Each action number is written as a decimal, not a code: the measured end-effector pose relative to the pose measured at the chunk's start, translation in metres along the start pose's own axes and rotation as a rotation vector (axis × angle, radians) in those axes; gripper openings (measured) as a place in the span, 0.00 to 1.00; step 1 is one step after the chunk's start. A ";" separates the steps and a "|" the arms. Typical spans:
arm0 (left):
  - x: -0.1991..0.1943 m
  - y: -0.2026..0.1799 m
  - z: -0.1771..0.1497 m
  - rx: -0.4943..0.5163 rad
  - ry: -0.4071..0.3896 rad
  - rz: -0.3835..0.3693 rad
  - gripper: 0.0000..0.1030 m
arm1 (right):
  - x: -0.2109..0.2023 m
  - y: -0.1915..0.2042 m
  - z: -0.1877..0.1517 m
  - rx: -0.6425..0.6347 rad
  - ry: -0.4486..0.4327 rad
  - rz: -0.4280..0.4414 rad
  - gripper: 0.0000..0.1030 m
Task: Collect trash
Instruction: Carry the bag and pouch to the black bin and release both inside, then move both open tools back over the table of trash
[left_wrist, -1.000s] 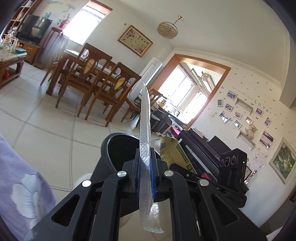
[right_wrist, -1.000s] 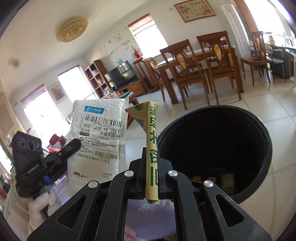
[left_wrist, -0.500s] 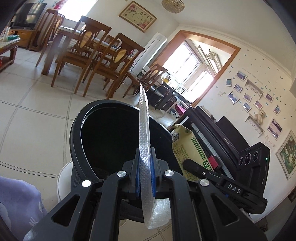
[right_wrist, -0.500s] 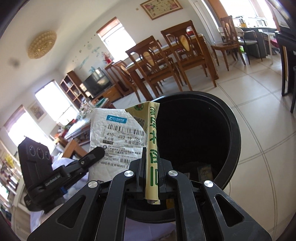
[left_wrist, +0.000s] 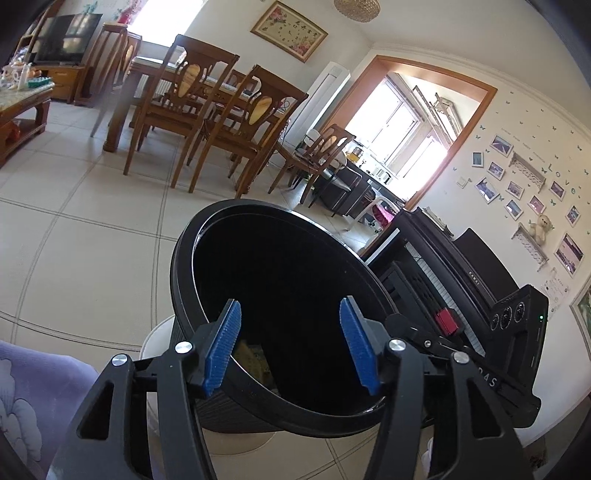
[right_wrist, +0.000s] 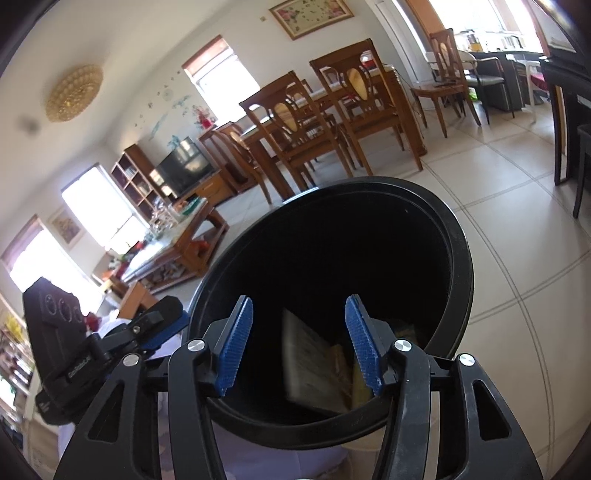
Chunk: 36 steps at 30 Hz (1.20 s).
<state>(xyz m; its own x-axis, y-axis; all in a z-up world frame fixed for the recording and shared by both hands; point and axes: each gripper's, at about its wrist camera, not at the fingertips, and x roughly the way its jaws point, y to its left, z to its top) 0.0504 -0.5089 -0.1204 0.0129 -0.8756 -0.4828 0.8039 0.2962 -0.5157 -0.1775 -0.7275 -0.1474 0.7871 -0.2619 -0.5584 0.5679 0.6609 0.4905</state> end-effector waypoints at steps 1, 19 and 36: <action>-0.004 -0.001 0.001 0.006 -0.003 0.001 0.55 | -0.003 0.003 -0.001 -0.009 -0.003 -0.001 0.52; -0.219 0.057 -0.025 0.012 -0.183 0.216 0.77 | 0.022 0.210 -0.060 -0.387 0.165 0.214 0.59; -0.459 0.253 -0.078 -0.305 -0.182 0.870 0.95 | 0.067 0.490 -0.181 -0.832 0.293 0.425 0.95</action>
<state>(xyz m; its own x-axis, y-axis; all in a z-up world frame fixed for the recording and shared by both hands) 0.2015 -0.0023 -0.0847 0.6495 -0.3383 -0.6810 0.2776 0.9393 -0.2018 0.1099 -0.2933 -0.0655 0.7323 0.2234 -0.6433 -0.1886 0.9742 0.1236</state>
